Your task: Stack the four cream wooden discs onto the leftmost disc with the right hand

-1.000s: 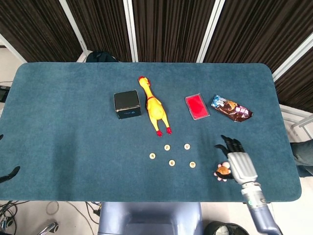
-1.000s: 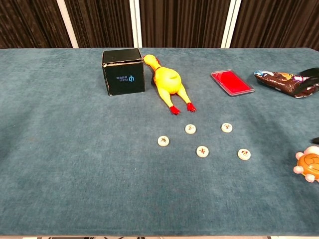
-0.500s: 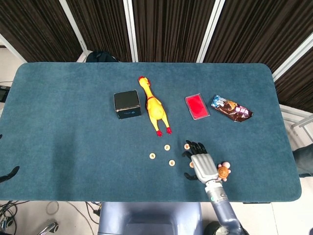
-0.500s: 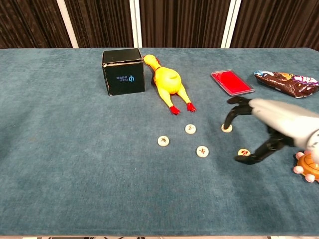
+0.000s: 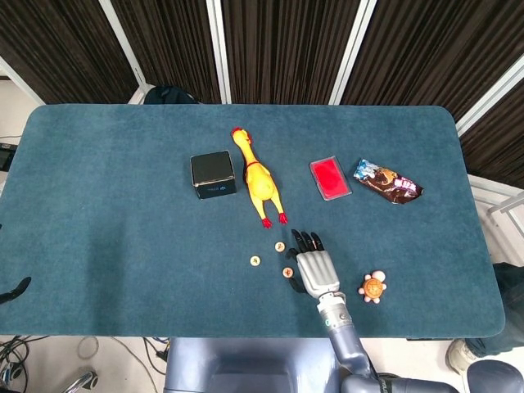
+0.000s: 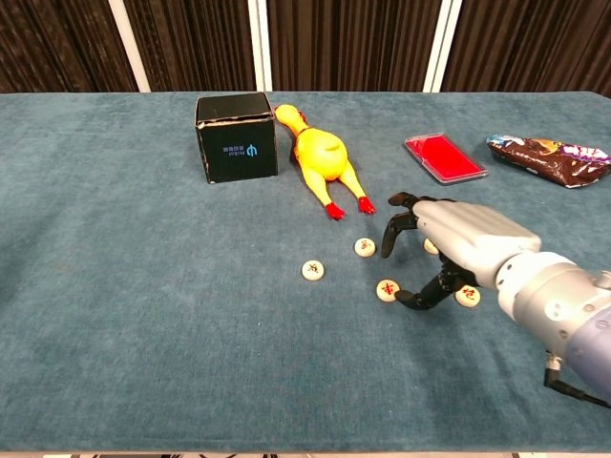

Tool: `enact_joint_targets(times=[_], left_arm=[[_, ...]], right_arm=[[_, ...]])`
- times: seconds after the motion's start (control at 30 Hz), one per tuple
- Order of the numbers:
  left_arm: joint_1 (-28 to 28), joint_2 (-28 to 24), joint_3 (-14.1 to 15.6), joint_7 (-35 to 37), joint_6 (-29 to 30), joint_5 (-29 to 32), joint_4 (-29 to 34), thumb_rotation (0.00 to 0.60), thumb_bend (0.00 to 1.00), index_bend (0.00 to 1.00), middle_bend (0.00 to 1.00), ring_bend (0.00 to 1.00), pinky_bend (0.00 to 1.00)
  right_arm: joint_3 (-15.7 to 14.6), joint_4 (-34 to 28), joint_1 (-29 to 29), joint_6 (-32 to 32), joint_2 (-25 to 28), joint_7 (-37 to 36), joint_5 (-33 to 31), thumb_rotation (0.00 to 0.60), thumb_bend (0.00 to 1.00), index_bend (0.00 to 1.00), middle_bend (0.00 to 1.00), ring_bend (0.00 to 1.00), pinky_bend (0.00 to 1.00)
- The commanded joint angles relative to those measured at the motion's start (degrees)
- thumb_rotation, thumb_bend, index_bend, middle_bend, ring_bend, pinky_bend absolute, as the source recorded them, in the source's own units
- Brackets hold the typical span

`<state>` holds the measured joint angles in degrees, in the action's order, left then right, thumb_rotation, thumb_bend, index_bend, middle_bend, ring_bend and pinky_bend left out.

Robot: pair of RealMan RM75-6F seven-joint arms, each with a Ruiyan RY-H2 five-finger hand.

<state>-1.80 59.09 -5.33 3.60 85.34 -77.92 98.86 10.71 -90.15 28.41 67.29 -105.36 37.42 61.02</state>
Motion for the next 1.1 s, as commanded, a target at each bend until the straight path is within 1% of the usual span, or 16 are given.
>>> enact_joint_targets(times=[0.03, 0.17, 0.3, 0.73, 0.9, 1.1], left_arm=[[0.0, 0.0, 0.0, -0.1, -0.1, 0.0, 0.0, 0.6, 0.17, 0.11, 0.0, 0.0, 0.07], [0.0, 0.0, 0.0, 0.0, 0.1, 0.0, 0.0, 0.6, 0.17, 0.11, 0.0, 0.0, 0.07], [0.0, 0.0, 0.0, -0.1, 0.0, 0.1, -0.1, 0.6, 0.17, 0.11, 0.0, 0.0, 0.07], [-0.1, 0.0, -0.1, -0.1, -0.1, 0.2, -0.2, 0.6, 0.17, 0.11, 0.0, 0.0, 0.07], [-0.1, 0.0, -0.2, -0.1, -0.2, 0.4, -0.3, 0.6, 0.17, 0.11, 0.0, 0.0, 0.07], [-0.1, 0.0, -0.2, -0.2, -0.2, 0.5, -0.2, 0.6, 0.17, 0.11, 0.0, 0.0, 0.07]], right_arm=[[-0.1, 1.4, 0.5, 0.0, -0.8, 0.3, -0.1, 0.6, 0.35, 0.41, 0.0, 0.0, 0.0], [-0.4, 2.5, 0.5, -0.4, -1.6, -0.3, -1.1, 0.6, 0.36, 0.42, 0.0, 0.0, 0.0], [-1.2, 2.7, 0.5, 0.0, -1.9, -0.5, -0.5, 0.6, 0.35, 0.43, 0.0, 0.0, 0.0], [-0.7, 4.5, 1.4, 0.0, -3.5, -0.8, -1.0, 0.6, 0.36, 0.49, 0.0, 0.0, 0.0], [-0.4, 4.8, 1.7, -0.2, -3.6, -0.8, -1.5, 0.6, 0.4, 0.5, 0.0, 0.0, 0.0], [-0.5, 4.6, 1.9, -0.5, -3.3, -0.6, -2.1, 0.6, 0.4, 0.5, 0.0, 0.0, 0.0]])
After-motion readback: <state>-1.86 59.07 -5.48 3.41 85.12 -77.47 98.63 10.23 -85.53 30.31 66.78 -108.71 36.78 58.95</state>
